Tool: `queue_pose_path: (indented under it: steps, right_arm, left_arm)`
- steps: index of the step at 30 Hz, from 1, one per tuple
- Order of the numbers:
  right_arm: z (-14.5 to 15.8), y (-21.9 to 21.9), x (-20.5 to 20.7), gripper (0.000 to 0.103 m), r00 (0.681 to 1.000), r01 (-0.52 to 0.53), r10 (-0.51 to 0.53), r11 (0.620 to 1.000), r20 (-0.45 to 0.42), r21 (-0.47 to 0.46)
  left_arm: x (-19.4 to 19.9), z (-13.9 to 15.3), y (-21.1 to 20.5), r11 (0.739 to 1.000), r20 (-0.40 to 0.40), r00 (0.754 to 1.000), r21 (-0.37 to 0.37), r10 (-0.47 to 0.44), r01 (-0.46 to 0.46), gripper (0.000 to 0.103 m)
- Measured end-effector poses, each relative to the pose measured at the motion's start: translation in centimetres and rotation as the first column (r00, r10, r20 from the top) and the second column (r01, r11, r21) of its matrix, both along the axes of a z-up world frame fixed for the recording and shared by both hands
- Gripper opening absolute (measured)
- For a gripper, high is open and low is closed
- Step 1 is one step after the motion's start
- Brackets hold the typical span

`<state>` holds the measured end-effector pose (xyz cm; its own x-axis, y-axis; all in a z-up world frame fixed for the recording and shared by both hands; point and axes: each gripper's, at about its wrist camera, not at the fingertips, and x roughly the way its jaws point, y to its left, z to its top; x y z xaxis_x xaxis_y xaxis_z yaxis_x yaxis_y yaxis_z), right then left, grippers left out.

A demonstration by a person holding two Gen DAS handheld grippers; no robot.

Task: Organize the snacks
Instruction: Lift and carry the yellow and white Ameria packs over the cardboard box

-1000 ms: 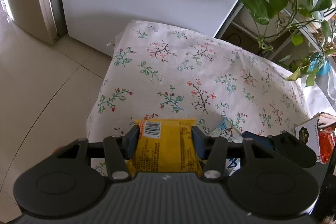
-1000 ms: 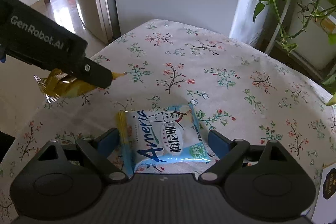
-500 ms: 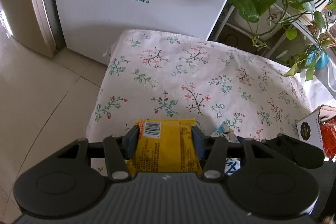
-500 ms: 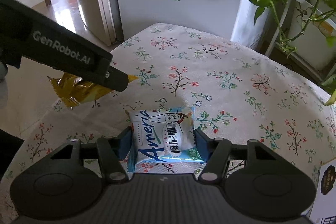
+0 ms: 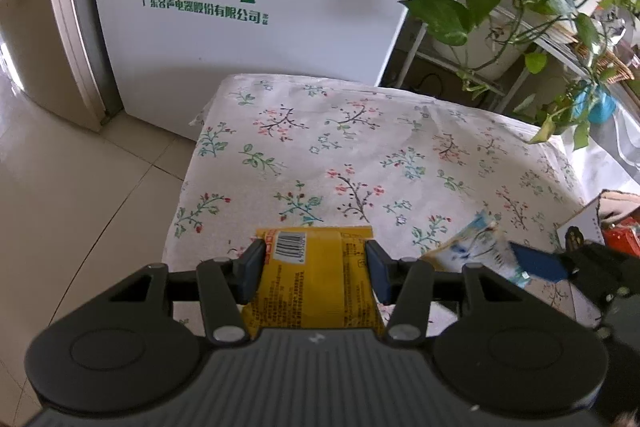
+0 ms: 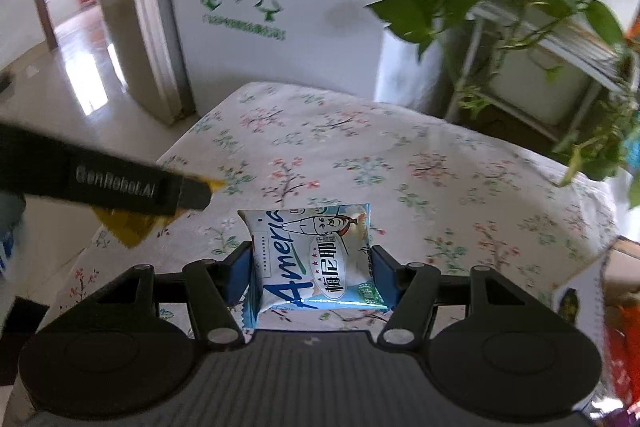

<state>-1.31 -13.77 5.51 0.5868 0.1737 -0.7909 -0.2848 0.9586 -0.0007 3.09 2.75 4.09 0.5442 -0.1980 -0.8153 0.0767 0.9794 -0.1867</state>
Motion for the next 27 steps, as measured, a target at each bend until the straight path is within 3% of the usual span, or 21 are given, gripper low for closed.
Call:
queue_pose_path:
  steps: [10, 27]
  right_arm:
    - [3.6, -2.7, -3.0, 0.068, 0.992, 0.109, -0.111, 0.993, 0.060, 0.037]
    - [5.4, -5.5, -6.9, 0.069, 0.961, 0.263, -0.269, 0.961, 0.058, 0.088]
  left_arm:
    - [-2.4, 0.4, -1.7, 1.000, 0.039, 0.999, 0.005, -0.029, 0.029, 0.052]
    - [-6.7, 1.4, -4.0, 0.993, 0.135, 0.984, 0.026, -0.115, 0.112, 0.052]
